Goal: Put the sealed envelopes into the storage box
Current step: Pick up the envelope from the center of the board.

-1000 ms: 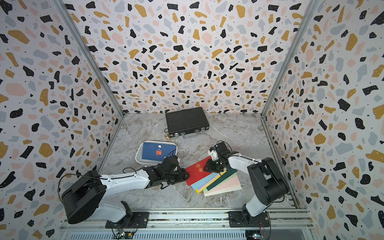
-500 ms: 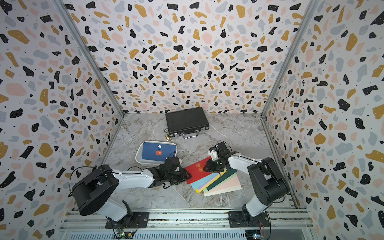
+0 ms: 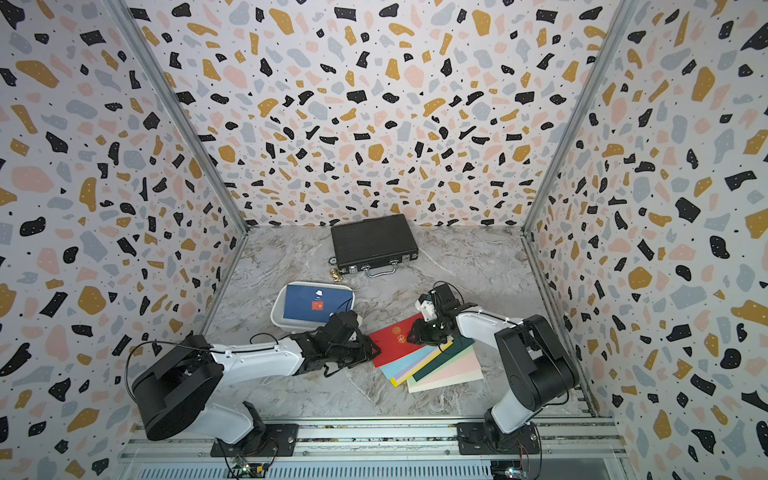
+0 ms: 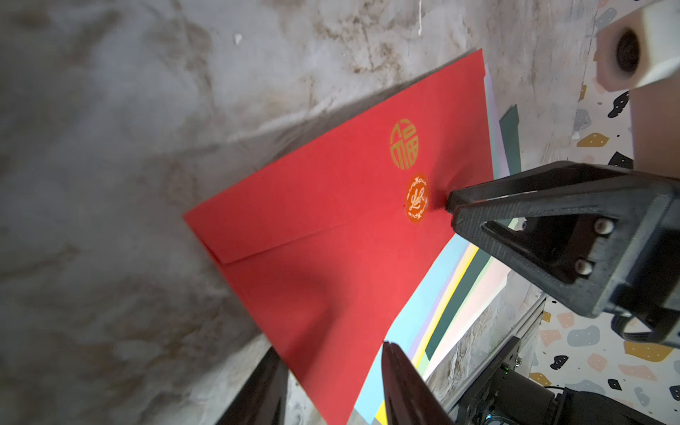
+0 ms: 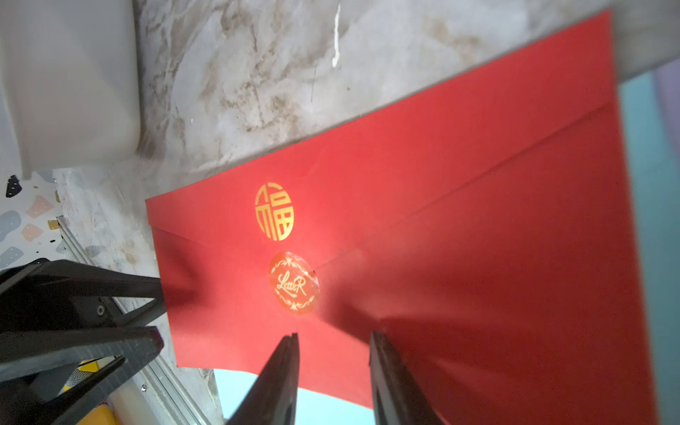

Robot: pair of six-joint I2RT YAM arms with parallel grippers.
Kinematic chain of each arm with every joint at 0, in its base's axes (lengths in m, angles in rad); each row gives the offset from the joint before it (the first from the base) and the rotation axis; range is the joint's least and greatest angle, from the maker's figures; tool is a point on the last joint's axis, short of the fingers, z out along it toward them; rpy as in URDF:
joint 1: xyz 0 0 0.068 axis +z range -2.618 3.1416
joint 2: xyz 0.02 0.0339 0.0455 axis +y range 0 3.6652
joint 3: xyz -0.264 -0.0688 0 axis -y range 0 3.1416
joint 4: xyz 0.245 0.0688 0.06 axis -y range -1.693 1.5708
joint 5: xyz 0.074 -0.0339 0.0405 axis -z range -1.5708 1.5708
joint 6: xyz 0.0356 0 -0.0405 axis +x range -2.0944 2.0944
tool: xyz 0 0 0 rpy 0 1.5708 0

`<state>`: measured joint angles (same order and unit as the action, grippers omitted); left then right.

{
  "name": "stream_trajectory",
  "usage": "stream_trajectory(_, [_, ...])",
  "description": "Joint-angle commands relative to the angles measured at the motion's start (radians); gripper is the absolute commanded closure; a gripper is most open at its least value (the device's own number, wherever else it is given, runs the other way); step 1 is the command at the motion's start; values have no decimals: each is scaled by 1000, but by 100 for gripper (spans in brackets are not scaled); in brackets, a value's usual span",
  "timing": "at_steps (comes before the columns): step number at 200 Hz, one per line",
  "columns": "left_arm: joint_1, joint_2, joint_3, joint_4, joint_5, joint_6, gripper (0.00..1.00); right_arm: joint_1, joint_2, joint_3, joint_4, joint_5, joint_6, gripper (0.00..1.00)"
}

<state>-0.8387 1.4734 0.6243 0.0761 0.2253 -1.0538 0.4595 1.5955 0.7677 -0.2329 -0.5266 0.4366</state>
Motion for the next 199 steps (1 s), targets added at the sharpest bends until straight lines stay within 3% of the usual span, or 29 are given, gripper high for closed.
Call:
stream_trajectory(1, [5,-21,32,-17,-23,41,55,11,20,-40,-94,25,-10,62])
stream_trajectory(68, [4,-12,66,5,-42,85,62,11,17,-40,-94,22,-9,62])
stream_trajectory(139, [7,24,83,-3,-61,147,100,10,-36,-26,-125,23,-10,62])
stream_trajectory(157, [14,7,99,-52,-73,173,100,11,-65,-12,-149,30,-17,62])
stream_trajectory(199, [18,-131,194,-317,-141,446,100,11,-206,91,-268,68,-45,61])
